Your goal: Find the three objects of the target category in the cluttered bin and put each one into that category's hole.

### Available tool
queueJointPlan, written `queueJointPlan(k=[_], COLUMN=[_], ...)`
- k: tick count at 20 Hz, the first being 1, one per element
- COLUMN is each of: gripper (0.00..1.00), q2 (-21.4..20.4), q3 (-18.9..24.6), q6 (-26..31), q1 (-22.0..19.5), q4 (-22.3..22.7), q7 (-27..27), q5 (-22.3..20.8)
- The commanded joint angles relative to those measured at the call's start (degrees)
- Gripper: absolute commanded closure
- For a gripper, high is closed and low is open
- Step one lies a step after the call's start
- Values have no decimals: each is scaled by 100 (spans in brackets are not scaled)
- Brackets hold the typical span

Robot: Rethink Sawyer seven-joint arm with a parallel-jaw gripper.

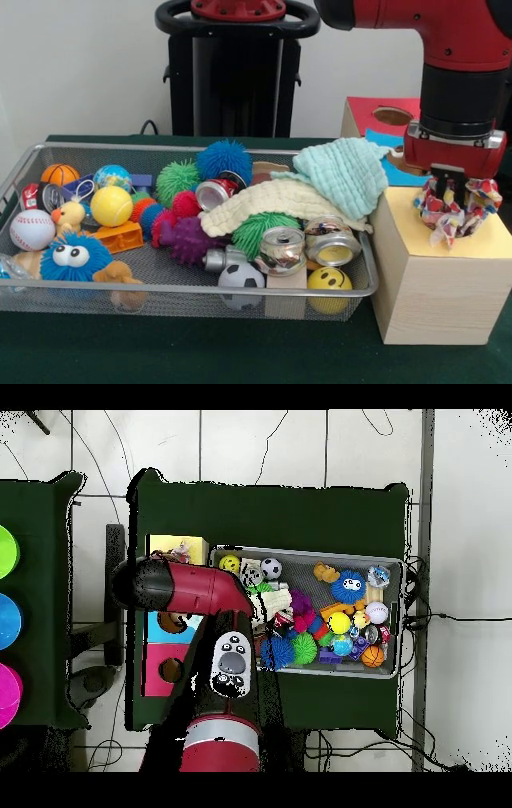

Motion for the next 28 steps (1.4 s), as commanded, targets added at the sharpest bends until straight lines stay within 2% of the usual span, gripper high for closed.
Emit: queueJointPlan(k=[1, 7, 11, 16, 19, 28], gripper=[100, 100, 100, 100, 100, 100], q2=[469, 659, 775, 913, 1006, 1188], q3=[56, -58, -177, -729, -636, -425], q6=[54, -274, -475, -494, -814, -1234], q1=[171, 81, 117, 272, 80, -131], q4=[552, 595, 565, 441, 442, 341], q7=[1161, 831, 829, 831, 546, 319], q5=[25, -214, -284, -452, -559, -623])
